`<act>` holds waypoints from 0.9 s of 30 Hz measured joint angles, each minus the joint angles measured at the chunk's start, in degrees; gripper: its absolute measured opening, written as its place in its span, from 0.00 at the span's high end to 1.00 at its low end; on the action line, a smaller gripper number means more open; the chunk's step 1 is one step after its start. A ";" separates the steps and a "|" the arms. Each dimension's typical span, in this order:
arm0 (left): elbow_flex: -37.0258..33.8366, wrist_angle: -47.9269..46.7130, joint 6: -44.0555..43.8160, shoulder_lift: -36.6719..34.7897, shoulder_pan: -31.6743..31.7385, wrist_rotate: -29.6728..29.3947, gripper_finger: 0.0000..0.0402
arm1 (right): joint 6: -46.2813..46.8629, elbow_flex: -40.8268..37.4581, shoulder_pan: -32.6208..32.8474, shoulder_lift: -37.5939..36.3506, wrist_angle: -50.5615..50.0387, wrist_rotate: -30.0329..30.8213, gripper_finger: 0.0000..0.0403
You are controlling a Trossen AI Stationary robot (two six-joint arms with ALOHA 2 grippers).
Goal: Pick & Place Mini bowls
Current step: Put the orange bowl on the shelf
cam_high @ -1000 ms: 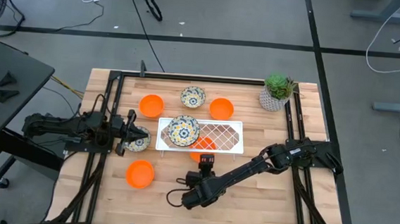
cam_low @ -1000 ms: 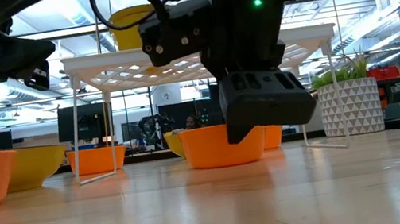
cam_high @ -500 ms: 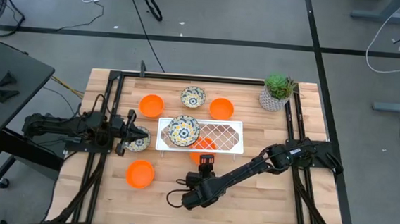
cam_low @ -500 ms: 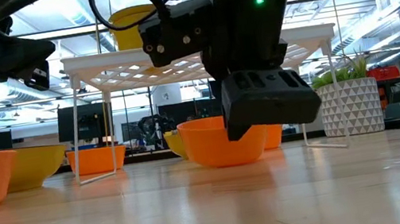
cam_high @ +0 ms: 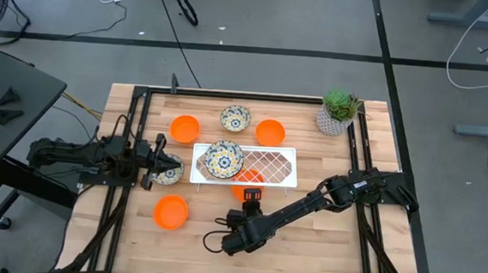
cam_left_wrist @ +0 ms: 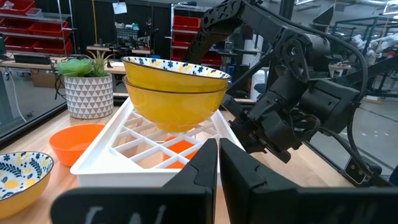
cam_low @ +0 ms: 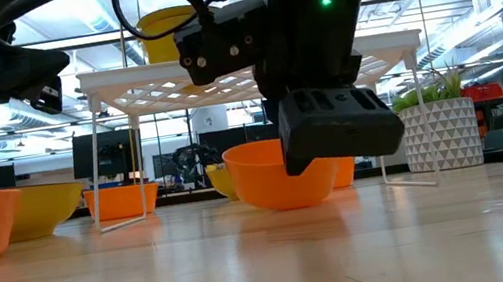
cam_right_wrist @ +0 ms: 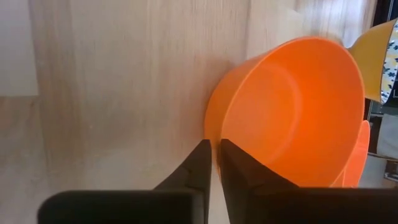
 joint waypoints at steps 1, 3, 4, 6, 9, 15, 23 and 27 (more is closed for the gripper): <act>-0.01 0.00 -0.01 0.00 0.01 0.00 0.94 | 0.00 0.00 0.00 0.00 -0.01 -0.07 0.92; -0.02 0.00 -0.02 0.02 0.00 0.00 0.94 | 0.00 0.00 0.00 0.00 -0.01 -0.59 0.93; 0.00 0.00 0.00 0.00 0.02 0.00 0.94 | -0.02 0.00 0.00 0.00 -0.01 -0.94 0.94; -0.01 0.02 -0.02 0.00 0.02 0.00 0.94 | -0.02 0.00 0.00 0.00 0.01 -1.37 0.97; -0.02 0.01 -0.02 0.00 0.01 0.00 0.94 | -0.06 0.00 0.00 0.00 0.01 -1.41 0.99; -0.01 0.00 0.00 0.00 0.00 0.00 0.94 | -0.39 0.00 0.00 0.00 0.01 -1.81 0.99; 0.00 0.00 0.00 0.01 0.01 0.00 0.94 | -1.04 -0.02 0.17 -0.39 -0.26 -1.99 1.00; 0.00 0.02 0.00 0.00 0.00 0.00 0.94 | -1.27 -0.02 0.33 -1.56 -0.49 -2.02 1.00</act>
